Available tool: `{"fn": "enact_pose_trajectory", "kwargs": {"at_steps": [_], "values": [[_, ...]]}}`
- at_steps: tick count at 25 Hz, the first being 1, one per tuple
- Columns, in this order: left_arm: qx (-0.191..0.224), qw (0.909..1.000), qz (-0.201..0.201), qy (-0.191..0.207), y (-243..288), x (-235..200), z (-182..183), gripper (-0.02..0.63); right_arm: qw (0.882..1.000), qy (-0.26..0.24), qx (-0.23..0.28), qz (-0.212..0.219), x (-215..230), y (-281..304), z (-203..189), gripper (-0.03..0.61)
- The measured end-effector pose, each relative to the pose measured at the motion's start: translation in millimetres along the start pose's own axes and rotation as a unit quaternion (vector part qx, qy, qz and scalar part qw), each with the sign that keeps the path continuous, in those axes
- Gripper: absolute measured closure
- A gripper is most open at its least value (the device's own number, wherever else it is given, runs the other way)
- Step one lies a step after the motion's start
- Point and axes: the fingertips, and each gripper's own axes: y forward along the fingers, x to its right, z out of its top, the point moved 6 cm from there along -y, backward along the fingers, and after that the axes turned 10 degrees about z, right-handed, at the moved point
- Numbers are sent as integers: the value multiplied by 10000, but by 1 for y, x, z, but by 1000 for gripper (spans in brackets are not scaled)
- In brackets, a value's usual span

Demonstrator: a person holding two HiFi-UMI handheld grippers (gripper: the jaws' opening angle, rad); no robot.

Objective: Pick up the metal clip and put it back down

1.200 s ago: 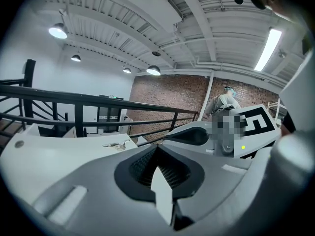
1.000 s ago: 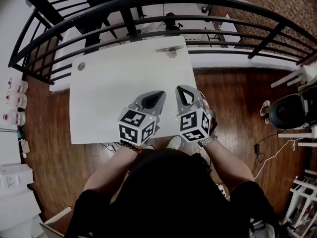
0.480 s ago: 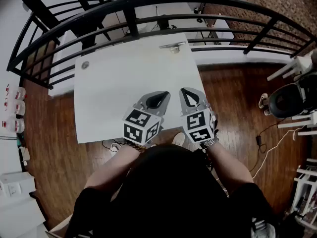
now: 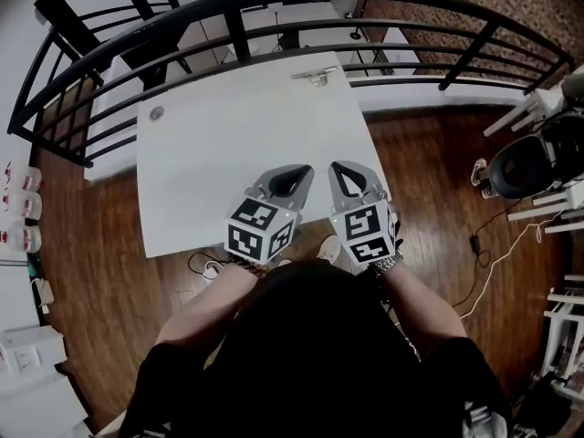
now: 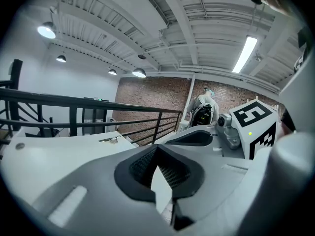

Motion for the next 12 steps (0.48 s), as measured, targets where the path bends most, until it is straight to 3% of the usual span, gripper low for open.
{"fn": "enact_pose_trajectory", "kwargs": {"at_steps": [12], "values": [[29,9999,-89,43,-24,12,-12,597,10000,78,22,-20,-28,-19,-3,586]]}}
